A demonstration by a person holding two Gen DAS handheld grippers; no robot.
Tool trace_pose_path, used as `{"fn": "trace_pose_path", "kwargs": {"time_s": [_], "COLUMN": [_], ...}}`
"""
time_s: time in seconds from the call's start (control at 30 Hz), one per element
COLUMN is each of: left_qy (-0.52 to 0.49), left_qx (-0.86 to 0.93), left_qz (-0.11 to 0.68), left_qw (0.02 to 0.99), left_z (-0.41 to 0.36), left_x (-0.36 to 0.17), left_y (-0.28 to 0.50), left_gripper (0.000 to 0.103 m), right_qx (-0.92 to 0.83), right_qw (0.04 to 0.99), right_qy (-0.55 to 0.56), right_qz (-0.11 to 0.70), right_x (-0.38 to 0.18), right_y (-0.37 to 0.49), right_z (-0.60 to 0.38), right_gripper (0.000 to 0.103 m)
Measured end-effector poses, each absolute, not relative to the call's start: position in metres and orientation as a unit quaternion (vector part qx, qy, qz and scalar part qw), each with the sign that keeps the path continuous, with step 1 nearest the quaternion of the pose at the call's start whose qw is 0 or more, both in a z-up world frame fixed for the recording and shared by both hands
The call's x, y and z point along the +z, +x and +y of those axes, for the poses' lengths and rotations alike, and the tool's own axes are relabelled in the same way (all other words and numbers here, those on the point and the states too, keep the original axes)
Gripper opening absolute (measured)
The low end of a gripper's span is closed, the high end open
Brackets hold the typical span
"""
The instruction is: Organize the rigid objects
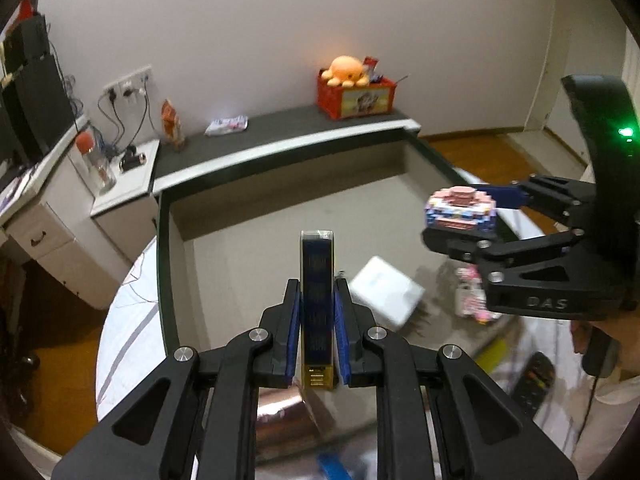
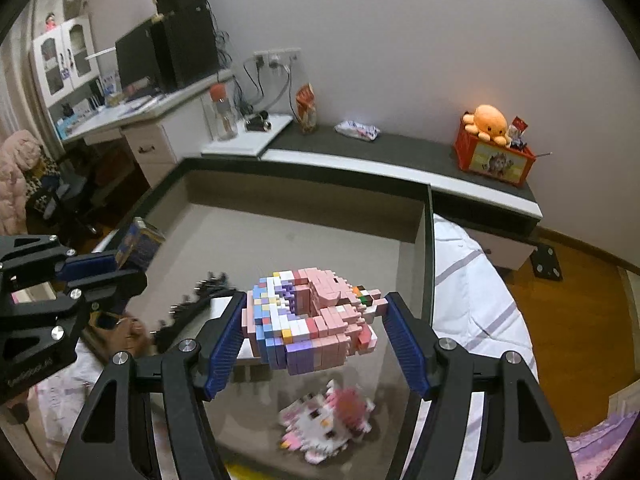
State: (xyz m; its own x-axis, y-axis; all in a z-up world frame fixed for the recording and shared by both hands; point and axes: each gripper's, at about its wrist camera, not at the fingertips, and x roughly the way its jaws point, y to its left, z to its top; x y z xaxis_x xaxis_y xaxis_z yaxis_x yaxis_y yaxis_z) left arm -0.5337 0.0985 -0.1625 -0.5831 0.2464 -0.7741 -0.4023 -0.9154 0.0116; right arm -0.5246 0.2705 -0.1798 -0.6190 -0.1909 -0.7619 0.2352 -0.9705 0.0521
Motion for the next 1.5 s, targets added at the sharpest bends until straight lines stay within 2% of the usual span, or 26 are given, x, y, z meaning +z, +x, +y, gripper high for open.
{"fn": "trace_pose_path", "kwargs": {"time_s": [0.33,0.4,0.47,0.5,0.53,0.67,0.73,0.8,0.83,1.23,1.5], "left_qy": [-0.438,-0.44,-0.442,-0.439,-0.436,-0.416,-0.402,-0.382,-0.375,-0.267,-0.223], "left_qx": [0.877,0.876,0.876,0.878,0.88,0.891,0.9,0.911,0.914,0.963,0.973], "left_qz": [0.103,0.099,0.093,0.09,0.09,0.081,0.075,0.069,0.064,0.012,0.042], "left_qw": [0.169,0.169,0.168,0.169,0.165,0.161,0.148,0.14,0.139,0.034,0.029], "left_z": [0.096,0.094,0.091,0.089,0.087,0.075,0.067,0.057,0.054,0.004,0.001], "left_x": [-0.185,-0.184,-0.18,-0.177,-0.174,-0.154,-0.143,-0.13,-0.126,-0.079,-0.052], "left_y": [-0.551,-0.55,-0.546,-0.543,-0.54,-0.519,-0.504,-0.482,-0.475,-0.346,-0.283], "left_gripper": [0.016,0.017,0.035,0.054,0.068,0.079,0.091,0.096,0.1,0.103,0.103], "right_qx": [-0.883,-0.885,-0.888,-0.89,-0.892,-0.905,-0.914,-0.924,-0.928,-0.97,-0.983], "right_qw": [0.112,0.113,0.112,0.112,0.112,0.105,0.099,0.096,0.095,0.055,0.042], "right_qy": [0.455,0.45,0.445,0.441,0.436,0.411,0.393,0.369,0.361,0.237,0.179], "right_qz": [0.04,0.036,0.031,0.03,0.027,0.021,0.016,0.018,0.018,0.028,0.012], "right_x": [-0.199,-0.197,-0.192,-0.189,-0.185,-0.165,-0.153,-0.139,-0.134,-0.072,-0.048], "right_y": [-0.541,-0.538,-0.536,-0.534,-0.531,-0.513,-0.499,-0.481,-0.474,-0.349,-0.277], "right_z": [0.268,0.268,0.269,0.269,0.27,0.272,0.272,0.271,0.27,0.253,0.24], "right_gripper": [0.069,0.073,0.083,0.083,0.083,0.084,0.093,0.103,0.103,0.103,0.103]}}
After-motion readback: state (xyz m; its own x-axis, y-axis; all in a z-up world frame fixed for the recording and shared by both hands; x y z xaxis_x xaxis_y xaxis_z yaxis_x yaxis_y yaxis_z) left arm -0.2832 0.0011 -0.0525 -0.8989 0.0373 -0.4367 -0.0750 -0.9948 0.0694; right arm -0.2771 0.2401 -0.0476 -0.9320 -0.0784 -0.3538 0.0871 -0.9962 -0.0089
